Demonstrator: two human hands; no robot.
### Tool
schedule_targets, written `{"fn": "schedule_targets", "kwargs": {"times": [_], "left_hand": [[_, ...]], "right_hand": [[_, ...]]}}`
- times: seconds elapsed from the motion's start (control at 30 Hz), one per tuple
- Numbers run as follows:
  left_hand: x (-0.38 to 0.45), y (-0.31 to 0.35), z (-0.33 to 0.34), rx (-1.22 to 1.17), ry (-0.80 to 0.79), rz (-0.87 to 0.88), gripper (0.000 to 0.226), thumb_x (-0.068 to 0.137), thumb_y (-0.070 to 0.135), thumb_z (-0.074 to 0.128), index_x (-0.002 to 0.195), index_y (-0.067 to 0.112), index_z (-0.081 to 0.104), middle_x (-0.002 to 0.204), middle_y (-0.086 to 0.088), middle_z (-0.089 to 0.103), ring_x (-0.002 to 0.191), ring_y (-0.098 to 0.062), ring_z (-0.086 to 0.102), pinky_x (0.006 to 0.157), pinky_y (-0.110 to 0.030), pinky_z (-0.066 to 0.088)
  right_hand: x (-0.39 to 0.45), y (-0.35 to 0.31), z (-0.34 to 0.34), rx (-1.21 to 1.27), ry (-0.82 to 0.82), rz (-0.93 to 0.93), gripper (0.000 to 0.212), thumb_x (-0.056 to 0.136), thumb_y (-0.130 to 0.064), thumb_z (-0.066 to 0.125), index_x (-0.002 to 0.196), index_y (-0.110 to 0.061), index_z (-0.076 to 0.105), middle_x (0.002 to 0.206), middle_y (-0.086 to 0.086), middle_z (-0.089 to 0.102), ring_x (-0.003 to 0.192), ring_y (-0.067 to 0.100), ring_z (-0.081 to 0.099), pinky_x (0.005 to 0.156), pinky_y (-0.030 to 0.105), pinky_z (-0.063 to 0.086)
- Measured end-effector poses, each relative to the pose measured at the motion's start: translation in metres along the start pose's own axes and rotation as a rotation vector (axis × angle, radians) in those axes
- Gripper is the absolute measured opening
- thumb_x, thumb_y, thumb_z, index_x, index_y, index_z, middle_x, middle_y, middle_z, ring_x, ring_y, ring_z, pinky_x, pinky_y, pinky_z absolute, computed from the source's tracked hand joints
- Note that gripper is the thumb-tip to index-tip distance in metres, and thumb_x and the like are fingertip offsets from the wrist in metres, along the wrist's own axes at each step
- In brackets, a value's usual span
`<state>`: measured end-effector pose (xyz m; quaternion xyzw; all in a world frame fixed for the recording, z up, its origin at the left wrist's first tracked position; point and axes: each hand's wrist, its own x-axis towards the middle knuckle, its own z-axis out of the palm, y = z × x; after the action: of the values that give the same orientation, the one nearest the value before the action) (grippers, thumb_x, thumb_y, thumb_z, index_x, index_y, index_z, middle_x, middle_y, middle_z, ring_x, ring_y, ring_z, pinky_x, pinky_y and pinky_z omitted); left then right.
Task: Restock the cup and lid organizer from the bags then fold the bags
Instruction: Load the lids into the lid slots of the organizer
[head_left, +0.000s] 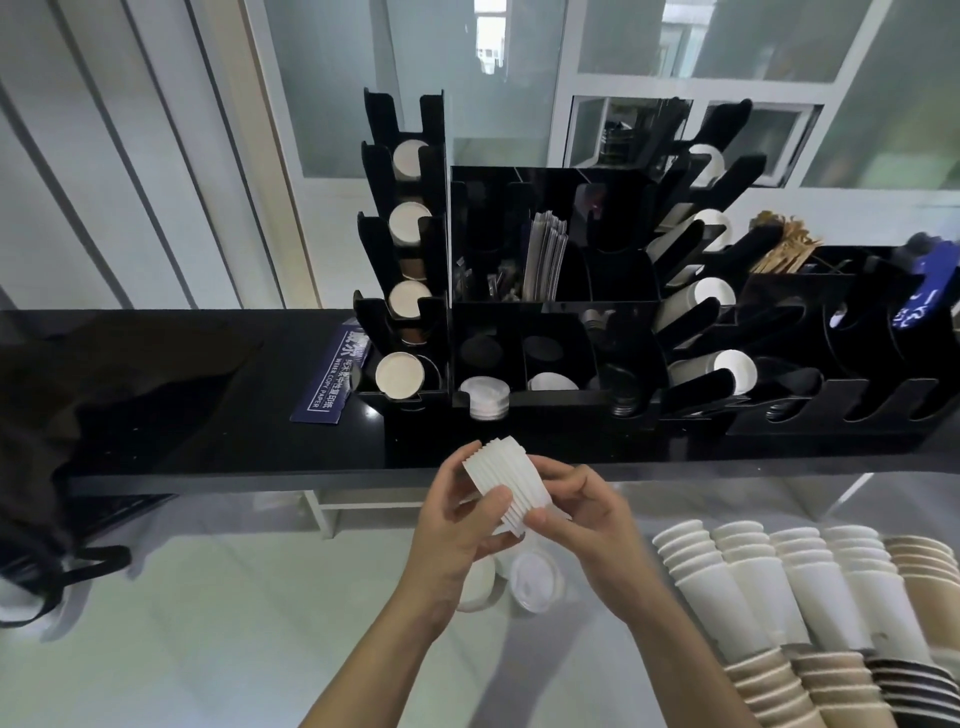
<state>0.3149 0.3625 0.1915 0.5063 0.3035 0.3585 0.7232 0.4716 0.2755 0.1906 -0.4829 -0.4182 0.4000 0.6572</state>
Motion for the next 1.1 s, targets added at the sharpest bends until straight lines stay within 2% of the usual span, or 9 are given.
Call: {"fn": "schedule_targets", "kwargs": {"times": [0.2,0.3,0.4,0.5,0.6,0.7,0.8,0.97,1.1], "left_hand": [[0.016,0.006,0.000,-0.032,-0.015,0.015,0.060,0.087,0.024,0.079,0.141,0.033,0.053,0.128,0.001,0.070,0.117,-0.024,0.069,0.092,-0.051,0.060],[0.027,0.010,0.003,-0.064,0.002,0.001,0.054,0.092,0.020,0.076,0.139,0.033,0.053,0.129,0.000,0.069,0.116,-0.027,0.070,0.092,-0.055,0.059],[0.039,0.013,0.005,-0.041,0.000,0.012,0.061,0.086,0.027,0.082,0.139,0.037,0.053,0.130,-0.001,0.068,0.116,-0.027,0.069,0.089,-0.056,0.060],[0.050,0.016,0.011,-0.040,-0.010,0.033,0.078,0.079,0.030,0.088,0.146,0.036,0.047,0.135,-0.001,0.064,0.119,-0.022,0.068,0.090,-0.049,0.061],[0.061,0.016,0.020,-0.026,-0.043,0.053,0.081,0.081,0.039,0.078,0.152,0.037,0.039,0.140,0.007,0.062,0.123,-0.012,0.064,0.092,-0.037,0.060],[0.071,0.014,0.027,0.115,-0.065,0.066,0.059,0.094,0.049,0.062,0.149,0.047,0.040,0.149,0.019,0.052,0.132,0.005,0.051,0.111,-0.034,0.048],[0.085,0.007,0.029,0.392,-0.041,0.118,0.051,0.104,0.035,0.057,0.151,0.041,0.040,0.156,0.018,0.042,0.138,0.009,0.040,0.120,-0.031,0.036],[0.105,-0.001,0.035,0.802,-0.089,0.184,0.062,0.106,0.028,0.050,0.162,0.028,0.023,0.168,0.014,0.019,0.153,-0.003,0.017,0.122,-0.022,0.017],[0.112,-0.008,0.034,0.854,-0.107,0.175,0.064,0.106,0.024,0.050,0.163,0.023,0.020,0.170,0.010,0.015,0.154,-0.004,0.013,0.124,-0.023,0.016]], "right_hand": [[0.016,-0.004,0.002,-0.101,-0.017,-0.012,0.034,0.084,-0.001,0.082,0.101,0.003,0.053,0.138,0.006,0.067,0.127,0.031,0.064,0.100,0.049,0.054],[0.021,-0.003,0.006,-0.344,0.087,-0.075,0.043,0.082,-0.008,0.087,0.117,-0.015,0.063,0.132,-0.005,0.069,0.125,0.021,0.065,0.104,0.042,0.053],[0.030,-0.002,0.004,-0.532,0.147,-0.193,0.049,0.082,-0.013,0.088,0.123,-0.028,0.066,0.123,-0.008,0.069,0.118,0.021,0.066,0.097,0.040,0.057],[0.043,-0.001,-0.003,-0.643,0.136,-0.311,0.051,0.082,-0.012,0.088,0.127,-0.026,0.067,0.124,-0.009,0.066,0.117,0.022,0.066,0.092,0.037,0.060],[0.055,-0.005,-0.011,-0.651,0.228,-0.378,0.047,0.081,-0.009,0.087,0.124,-0.021,0.070,0.120,-0.009,0.066,0.116,0.023,0.066,0.091,0.032,0.059],[0.072,-0.020,-0.025,-0.693,0.373,-0.452,0.042,0.084,-0.008,0.083,0.123,-0.013,0.069,0.119,-0.005,0.065,0.115,0.019,0.065,0.090,0.026,0.058],[0.099,-0.037,-0.047,-0.844,0.442,-0.458,0.044,0.086,-0.015,0.083,0.128,-0.013,0.068,0.120,-0.005,0.063,0.114,0.012,0.063,0.092,0.022,0.056],[0.145,-0.051,-0.072,-1.240,0.321,-0.338,0.055,0.087,-0.035,0.081,0.136,-0.016,0.064,0.122,-0.006,0.061,0.107,0.013,0.062,0.090,0.035,0.058],[0.170,-0.058,-0.066,-1.474,0.149,-0.151,0.059,0.087,-0.042,0.079,0.139,-0.019,0.063,0.128,-0.001,0.060,0.111,0.023,0.062,0.088,0.035,0.053]]}}
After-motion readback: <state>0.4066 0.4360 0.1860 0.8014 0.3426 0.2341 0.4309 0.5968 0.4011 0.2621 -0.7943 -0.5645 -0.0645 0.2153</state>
